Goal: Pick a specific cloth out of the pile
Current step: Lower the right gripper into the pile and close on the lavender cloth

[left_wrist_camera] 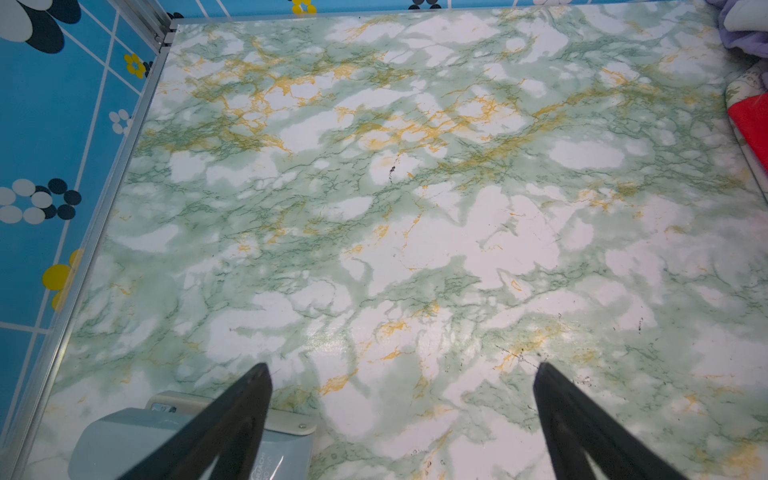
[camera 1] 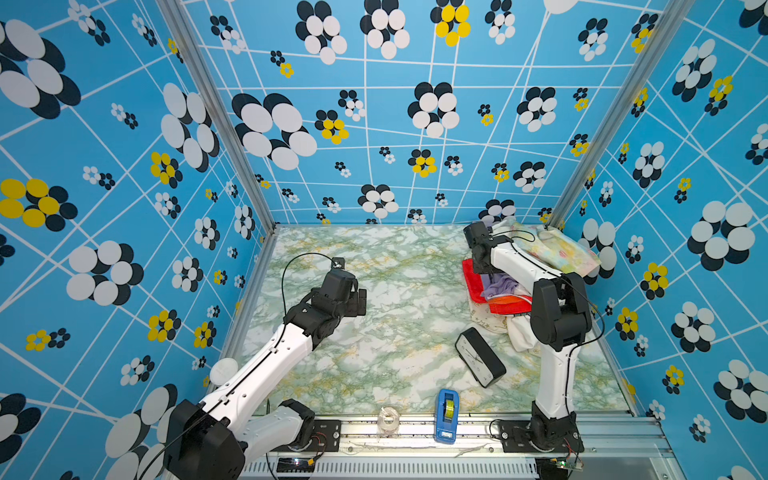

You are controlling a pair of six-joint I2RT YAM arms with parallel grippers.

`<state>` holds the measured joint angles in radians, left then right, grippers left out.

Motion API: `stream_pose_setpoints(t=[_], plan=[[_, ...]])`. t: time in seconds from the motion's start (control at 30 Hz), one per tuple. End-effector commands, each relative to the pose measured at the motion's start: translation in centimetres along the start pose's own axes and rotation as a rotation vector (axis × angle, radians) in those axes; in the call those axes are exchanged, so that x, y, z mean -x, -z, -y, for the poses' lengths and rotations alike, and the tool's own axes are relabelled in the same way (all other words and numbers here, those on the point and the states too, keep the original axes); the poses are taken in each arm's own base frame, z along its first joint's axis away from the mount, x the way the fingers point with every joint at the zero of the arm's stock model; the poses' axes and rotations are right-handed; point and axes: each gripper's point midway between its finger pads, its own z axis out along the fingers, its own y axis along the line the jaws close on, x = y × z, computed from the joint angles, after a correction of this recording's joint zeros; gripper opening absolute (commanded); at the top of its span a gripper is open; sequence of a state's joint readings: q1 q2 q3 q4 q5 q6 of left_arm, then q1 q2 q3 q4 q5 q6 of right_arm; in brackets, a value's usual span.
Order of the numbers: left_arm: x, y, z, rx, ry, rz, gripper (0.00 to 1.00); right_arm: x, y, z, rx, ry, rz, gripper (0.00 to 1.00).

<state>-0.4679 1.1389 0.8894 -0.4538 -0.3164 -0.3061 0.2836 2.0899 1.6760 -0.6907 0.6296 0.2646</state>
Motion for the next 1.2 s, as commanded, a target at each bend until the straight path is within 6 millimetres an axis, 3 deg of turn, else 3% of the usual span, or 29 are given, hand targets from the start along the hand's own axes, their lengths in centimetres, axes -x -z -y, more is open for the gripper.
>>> stream_pose_setpoints(t=[0.0, 0.37, 0.43, 0.73, 1.17], plan=[[0.9, -0.1, 0.1, 0.013, -0.005, 0.029, 1.00, 1.2, 0.1, 0.3, -0.058, 0.016, 0.037, 0.43], [0.5, -1.3, 0.4, 0.020, -0.008, -0.003, 1.00, 2.0, -0.8, 0.5, -0.132, 0.064, 0.051, 0.45], [0.4, -1.4, 0.4, 0.021, -0.008, -0.006, 1.00, 1.3, -1.8, 0.0, -0.140, 0.086, 0.031, 0.45], [0.3, -1.7, 0.5, 0.024, -0.010, -0.015, 0.99, 0.7, -3.0, -0.7, -0.148, 0.109, 0.012, 0.48], [0.0, -1.6, 0.2, 0.035, -0.007, -0.019, 0.99, 1.1, -3.0, -0.6, -0.157, 0.109, 0.021, 0.39]])
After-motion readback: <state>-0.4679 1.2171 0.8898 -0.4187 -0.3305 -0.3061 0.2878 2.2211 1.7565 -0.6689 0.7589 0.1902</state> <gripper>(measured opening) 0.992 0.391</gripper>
